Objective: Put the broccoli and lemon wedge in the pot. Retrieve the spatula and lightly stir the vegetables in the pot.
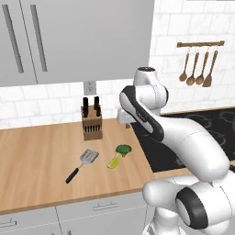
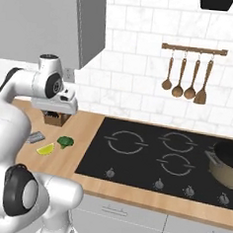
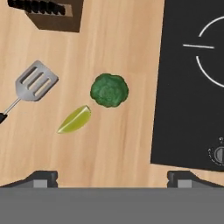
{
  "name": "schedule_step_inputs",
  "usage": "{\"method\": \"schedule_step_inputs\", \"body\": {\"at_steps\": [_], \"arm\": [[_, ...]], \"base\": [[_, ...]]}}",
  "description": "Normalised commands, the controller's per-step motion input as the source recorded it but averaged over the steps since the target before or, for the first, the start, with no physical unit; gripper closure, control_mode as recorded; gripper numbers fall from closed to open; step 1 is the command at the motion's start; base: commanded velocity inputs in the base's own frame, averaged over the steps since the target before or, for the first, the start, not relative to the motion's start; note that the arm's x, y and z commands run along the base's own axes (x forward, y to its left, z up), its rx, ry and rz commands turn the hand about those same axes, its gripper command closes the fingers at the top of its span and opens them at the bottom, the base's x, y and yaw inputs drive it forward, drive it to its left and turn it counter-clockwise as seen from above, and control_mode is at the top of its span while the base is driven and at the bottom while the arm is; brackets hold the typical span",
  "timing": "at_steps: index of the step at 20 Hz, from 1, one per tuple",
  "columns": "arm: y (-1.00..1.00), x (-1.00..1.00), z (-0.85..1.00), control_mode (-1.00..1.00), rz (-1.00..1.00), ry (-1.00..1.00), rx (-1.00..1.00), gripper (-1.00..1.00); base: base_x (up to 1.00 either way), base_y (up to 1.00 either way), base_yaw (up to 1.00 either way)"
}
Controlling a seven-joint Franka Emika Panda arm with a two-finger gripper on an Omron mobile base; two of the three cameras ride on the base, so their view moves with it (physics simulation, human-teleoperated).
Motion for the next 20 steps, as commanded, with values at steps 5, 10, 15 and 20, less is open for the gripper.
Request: {"method": "schedule_step_inputs", "body": {"at_steps": [5, 10, 15, 20], "arm": [[0.85, 0.01, -0.77, -1.0, -0.06, 0.24, 0.0, -1.0], [0.59, 0.14, -0.79, -1.0, -0.09, 0.15, 0.0, -1.0], [0.18, 0.17, -0.34, -1.0, -0.11, 0.0, 0.0, -1.0], [0.0, 0.0, -0.15, -1.0, 0.0, 0.0, -0.01, -1.0]], "base": [[0.0, 0.0, 0.0], [0.0, 0.0, 0.0], [0.0, 0.0, 0.0], [0.0, 0.0, 0.0]]}}
